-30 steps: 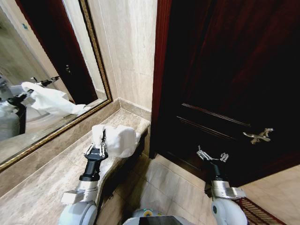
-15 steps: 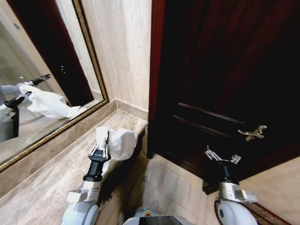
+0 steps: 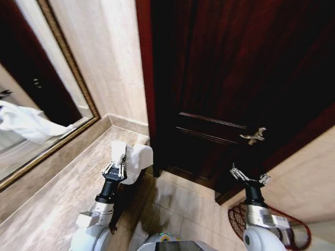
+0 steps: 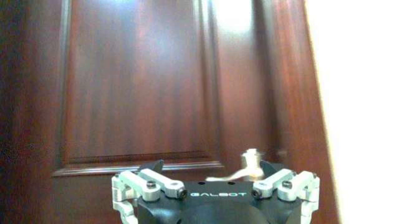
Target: Discard the used towel into the hamper.
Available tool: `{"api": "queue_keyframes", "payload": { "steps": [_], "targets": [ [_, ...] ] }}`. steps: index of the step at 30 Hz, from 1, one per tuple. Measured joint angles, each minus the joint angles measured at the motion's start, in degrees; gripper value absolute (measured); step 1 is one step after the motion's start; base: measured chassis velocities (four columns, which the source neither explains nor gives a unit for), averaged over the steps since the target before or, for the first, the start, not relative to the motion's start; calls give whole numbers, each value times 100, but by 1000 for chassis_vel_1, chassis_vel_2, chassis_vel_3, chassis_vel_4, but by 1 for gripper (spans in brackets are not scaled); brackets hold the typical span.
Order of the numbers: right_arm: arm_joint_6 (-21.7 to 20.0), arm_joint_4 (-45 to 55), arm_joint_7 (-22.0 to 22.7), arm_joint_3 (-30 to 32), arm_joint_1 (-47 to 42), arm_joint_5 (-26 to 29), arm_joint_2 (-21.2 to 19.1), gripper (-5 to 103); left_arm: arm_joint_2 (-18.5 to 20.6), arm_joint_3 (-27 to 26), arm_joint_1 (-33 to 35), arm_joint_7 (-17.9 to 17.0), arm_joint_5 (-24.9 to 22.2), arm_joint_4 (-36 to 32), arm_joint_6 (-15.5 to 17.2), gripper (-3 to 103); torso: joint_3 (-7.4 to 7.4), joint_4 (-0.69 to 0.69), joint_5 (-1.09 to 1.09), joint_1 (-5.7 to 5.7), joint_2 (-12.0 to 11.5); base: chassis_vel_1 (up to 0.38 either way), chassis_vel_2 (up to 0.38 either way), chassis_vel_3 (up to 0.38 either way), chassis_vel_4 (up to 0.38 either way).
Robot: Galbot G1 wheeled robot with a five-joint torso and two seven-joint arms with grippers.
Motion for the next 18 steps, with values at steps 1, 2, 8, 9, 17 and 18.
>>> {"api": "queue_keyframes", "payload": {
  "steps": [1, 2, 8, 9, 17, 18],
  "targets": [
    [3, -3, -1, 2, -6, 6, 1, 100, -1, 3, 1, 11, 0, 3, 0, 8, 0, 0, 0, 0, 0, -143, -130, -124, -134],
    [8, -8, -7, 2, -16, 11, 4, 100, -1, 6, 3, 29, -1, 6, -1, 8, 0, 0, 0, 0, 0, -143, -130, -125, -130],
    [9, -16, -22, -1, -20, 16, 10, 100, -4, 6, 19, 47, -6, 18, -4, 8, 0, 1, 0, -1, 0, -114, -124, -115, -123],
    [9, -16, -22, -1, -20, 16, 10, 100, -4, 6, 19, 47, -6, 18, -4, 8, 0, 1, 0, -1, 0, -106, -130, -140, -112],
    [16, -43, -41, 0, -19, 31, 14, 100, -3, 9, 16, 75, -26, 29, -5, 8, 0, 0, 0, 0, 0, -136, -138, -122, -134],
    [16, -43, -41, 0, -19, 31, 14, 100, -3, 9, 16, 75, -26, 29, -5, 8, 0, 0, 0, 0, 0, -124, -133, -133, -141]
  ]
}}
